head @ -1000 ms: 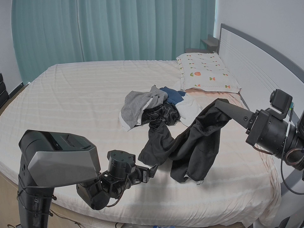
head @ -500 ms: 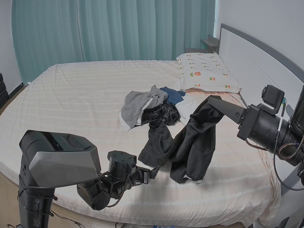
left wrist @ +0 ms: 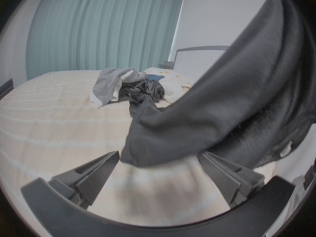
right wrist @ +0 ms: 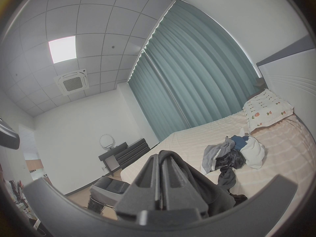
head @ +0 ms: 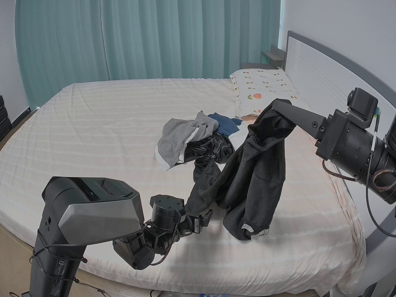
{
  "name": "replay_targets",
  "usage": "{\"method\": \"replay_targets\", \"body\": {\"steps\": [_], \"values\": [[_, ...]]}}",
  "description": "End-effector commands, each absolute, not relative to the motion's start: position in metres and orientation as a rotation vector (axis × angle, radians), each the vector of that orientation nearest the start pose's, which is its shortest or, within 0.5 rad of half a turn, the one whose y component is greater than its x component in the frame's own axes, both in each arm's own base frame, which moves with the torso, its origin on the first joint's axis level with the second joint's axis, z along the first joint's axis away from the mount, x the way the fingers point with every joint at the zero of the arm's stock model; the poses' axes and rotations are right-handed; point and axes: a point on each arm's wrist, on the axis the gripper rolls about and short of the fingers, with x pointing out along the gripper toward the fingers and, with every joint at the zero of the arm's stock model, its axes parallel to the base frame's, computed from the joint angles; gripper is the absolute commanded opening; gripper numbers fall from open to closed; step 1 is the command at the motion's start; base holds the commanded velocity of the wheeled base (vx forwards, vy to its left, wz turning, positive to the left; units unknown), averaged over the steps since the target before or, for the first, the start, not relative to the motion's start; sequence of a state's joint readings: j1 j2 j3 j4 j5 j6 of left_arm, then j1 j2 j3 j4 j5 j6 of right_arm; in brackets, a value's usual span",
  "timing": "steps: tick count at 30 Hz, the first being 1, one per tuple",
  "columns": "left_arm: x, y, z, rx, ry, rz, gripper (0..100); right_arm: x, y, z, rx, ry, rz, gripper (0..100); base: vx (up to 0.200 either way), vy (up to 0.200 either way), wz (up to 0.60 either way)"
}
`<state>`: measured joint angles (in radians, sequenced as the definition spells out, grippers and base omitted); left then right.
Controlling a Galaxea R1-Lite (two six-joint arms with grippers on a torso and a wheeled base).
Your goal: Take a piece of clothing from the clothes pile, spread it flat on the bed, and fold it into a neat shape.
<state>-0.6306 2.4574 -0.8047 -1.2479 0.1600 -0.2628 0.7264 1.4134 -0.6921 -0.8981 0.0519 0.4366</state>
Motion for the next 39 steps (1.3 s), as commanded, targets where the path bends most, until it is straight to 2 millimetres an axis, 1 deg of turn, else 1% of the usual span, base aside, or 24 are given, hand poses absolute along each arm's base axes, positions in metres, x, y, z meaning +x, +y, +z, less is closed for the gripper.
{"method": "replay_targets", "body": {"steps": [1,3,4,5,9,10,14,15,16,17,18,19,22,23,24,27,28,29,30,31,32,33,37,39], "values": [[0.330,-0.232,-0.039,-0.109,0.396,-0.359,100,0.167,0.156,0.262,0.481,-0.018,0.828,0,0.000,0.000,0.00],[0.337,-0.235,-0.045,-0.112,0.383,-0.338,100,0.166,0.155,0.263,0.483,-0.022,0.830,0,0.000,0.000,0.00],[0.337,-0.235,-0.045,-0.112,0.383,-0.338,100,0.166,0.155,0.263,0.483,-0.022,0.830,0,0.000,0.000,0.00],[0.340,-0.236,-0.050,-0.121,0.384,-0.322,100,0.165,0.155,0.264,0.483,-0.023,0.831,0,0.000,0.000,0.00],[0.338,-0.236,-0.055,-0.137,0.400,-0.319,100,0.166,0.155,0.259,0.479,-0.008,0.826,0,0.000,0.000,0.00],[0.339,-0.237,-0.055,-0.145,0.400,-0.318,0,0.166,0.155,0.259,0.478,-0.005,0.826,0,0.000,0.000,0.00],[0.339,-0.236,-0.053,-0.175,0.399,-0.307,0,0.167,0.155,0.254,0.474,0.010,0.823,0,0.000,0.000,0.00],[0.337,-0.234,-0.053,-0.186,0.411,-0.298,0,0.167,0.155,0.250,0.469,0.027,0.822,0,0.000,0.000,0.00],[0.337,-0.234,-0.053,-0.186,0.411,-0.298,0,0.167,0.155,0.250,0.469,0.027,0.822,0,0.000,0.000,0.00],[0.333,-0.230,-0.044,-0.211,0.411,-0.291,0,0.170,0.154,0.245,0.467,0.044,0.814,0,0.000,0.000,0.00],[0.333,-0.230,-0.044,-0.211,0.411,-0.291,0,0.170,0.154,0.245,0.467,0.044,0.814,0,0.000,0.000,0.00],[0.331,-0.224,-0.033,-0.240,0.406,-0.281,0,0.175,0.152,0.242,0.464,0.054,0.797,0,0.000,0.000,0.00],[0.330,-0.215,-0.004,-0.313,0.371,-0.263,0,0.184,0.150,0.236,0.458,0.071,0.761,0,0.000,0.000,0.00],[0.330,-0.215,-0.002,-0.318,0.369,-0.262,0,0.185,0.150,0.235,0.457,0.074,0.759,0,0.000,0.000,0.00],[0.327,-0.208,0.016,-0.350,0.349,-0.253,0,0.189,0.147,0.231,0.454,0.082,0.738,0,0.000,0.000,0.00],[0.316,-0.198,0.044,-0.372,0.345,-0.245,0,0.199,0.143,0.224,0.447,0.104,0.708,0,0.000,0.000,0.00],[0.315,-0.197,0.046,-0.374,0.345,-0.245,0,0.201,0.143,0.222,0.444,0.107,0.702,0,0.000,0.000,0.00],[0.307,-0.193,0.063,-0.419,0.338,-0.246,0,0.210,0.141,0.216,0.440,0.128,0.672,0,0.000,0.000,0.00],[0.304,-0.192,0.068,-0.439,0.334,-0.247,0,0.212,0.140,0.214,0.438,0.134,0.664,0,0.000,0.000,0.00],[0.304,-0.192,0.068,-0.439,0.334,-0.247,0,0.212,0.140,0.214,0.438,0.134,0.664,0,0.000,0.000,0.00],[0.295,-0.188,0.094,-0.532,0.313,-0.248,0,0.225,0.139,0.202,0.435,0.172,0.625,0,0.000,0.000,0.00],[0.290,-0.184,0.103,-0.554,0.318,-0.242,0,0.230,0.139,0.196,0.437,0.193,0.611,0,0.000,0.000,0.00],[0.276,-0.174,0.132,-0.640,0.318,-0.232,0,0.243,0.145,0.179,0.459,0.260,0.572,0,0.000,0.000,0.00],[0.267,-0.168,0.139,-0.653,0.320,-0.231,0,0.249,0.148,0.174,0.475,0.279,0.565,0,0.000,0.000,0.00]]}}
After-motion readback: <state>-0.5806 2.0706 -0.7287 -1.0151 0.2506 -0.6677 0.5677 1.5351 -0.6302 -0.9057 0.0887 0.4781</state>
